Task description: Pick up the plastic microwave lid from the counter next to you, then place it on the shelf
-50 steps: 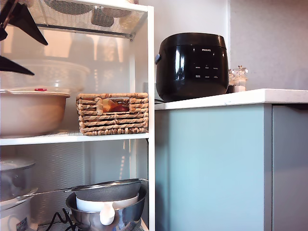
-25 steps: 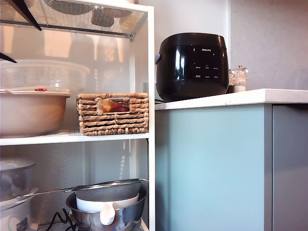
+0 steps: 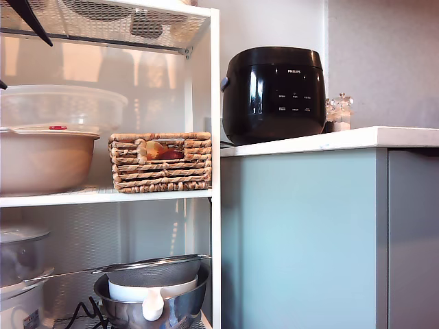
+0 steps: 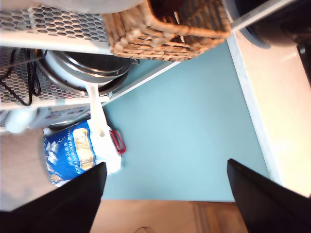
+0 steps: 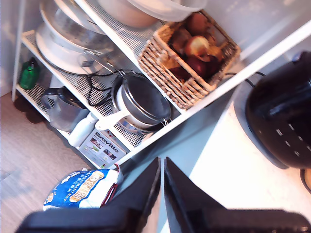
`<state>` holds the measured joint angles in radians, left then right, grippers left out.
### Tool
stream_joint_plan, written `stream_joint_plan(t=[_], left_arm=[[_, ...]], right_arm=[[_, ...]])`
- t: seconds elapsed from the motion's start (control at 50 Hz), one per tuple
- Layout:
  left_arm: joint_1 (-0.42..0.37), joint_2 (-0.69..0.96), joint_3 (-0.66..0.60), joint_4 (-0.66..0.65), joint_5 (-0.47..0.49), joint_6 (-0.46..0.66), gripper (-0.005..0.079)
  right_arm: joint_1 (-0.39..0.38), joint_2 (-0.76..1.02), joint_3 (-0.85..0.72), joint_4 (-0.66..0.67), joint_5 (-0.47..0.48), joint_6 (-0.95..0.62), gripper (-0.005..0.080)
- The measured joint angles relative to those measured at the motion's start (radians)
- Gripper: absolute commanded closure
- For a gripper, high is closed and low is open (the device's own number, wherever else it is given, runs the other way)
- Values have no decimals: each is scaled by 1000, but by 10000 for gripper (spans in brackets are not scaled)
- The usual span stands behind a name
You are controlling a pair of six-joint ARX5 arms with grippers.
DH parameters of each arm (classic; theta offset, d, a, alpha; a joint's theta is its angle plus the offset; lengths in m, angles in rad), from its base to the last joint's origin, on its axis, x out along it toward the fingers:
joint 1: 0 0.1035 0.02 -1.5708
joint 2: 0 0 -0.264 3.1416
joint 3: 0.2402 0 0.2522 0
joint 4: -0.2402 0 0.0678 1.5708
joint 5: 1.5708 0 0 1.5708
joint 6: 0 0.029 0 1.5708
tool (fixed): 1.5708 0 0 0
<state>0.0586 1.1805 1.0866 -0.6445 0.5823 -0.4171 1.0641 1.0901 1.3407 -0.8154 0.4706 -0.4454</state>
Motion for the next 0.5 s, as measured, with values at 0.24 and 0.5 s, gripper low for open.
stream_joint_plan(t=[0.24, 0.5], left_arm=[[-13, 0, 0, -10, -65, 76, 33], [-12, 0, 0, -8, -117, 78, 33]], right_arm=[[-10, 0, 0, 0, 0, 0, 765], [-10, 0, 0, 0, 0, 0, 765]])
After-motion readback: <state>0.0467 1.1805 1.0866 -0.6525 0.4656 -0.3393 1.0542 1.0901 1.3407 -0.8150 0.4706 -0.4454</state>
